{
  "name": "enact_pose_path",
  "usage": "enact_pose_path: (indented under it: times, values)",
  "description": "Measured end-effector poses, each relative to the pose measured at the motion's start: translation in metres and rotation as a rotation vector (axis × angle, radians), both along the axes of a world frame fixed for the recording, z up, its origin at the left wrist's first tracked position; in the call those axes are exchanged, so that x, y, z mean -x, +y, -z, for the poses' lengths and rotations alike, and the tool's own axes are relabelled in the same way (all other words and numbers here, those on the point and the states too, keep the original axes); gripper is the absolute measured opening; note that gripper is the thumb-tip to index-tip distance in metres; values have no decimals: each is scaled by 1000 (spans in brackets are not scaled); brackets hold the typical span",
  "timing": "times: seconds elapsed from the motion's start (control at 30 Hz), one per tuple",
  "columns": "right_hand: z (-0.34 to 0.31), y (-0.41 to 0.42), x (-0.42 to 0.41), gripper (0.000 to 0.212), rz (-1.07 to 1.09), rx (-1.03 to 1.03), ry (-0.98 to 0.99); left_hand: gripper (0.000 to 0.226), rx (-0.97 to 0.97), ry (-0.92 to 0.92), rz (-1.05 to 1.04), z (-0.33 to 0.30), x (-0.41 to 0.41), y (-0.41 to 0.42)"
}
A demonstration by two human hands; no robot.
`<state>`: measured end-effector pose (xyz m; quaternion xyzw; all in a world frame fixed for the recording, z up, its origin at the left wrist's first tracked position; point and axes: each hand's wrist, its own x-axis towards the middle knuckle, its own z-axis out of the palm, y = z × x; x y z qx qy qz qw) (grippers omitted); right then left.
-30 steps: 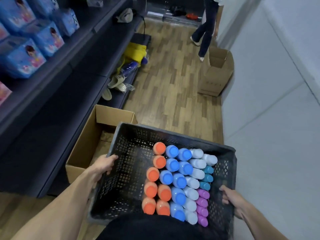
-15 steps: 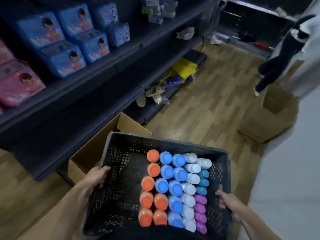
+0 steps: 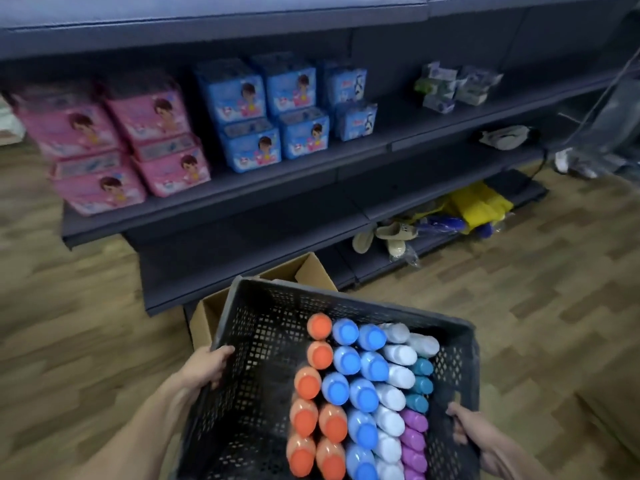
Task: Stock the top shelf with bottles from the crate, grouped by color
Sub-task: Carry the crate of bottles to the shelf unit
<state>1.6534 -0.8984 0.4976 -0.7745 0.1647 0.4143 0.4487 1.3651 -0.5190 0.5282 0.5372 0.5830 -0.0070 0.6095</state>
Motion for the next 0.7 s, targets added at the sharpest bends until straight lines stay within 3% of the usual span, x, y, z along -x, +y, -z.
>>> enact_pose_path:
  times: [0.3, 0.7]
  values:
    - [-19, 85, -39, 43, -227, 62, -35, 24, 9, -21, -221, -6, 22, 29]
    - [-37, 256, -103, 39, -433, 141, -102, 22, 144, -5, -373, 5, 20, 146]
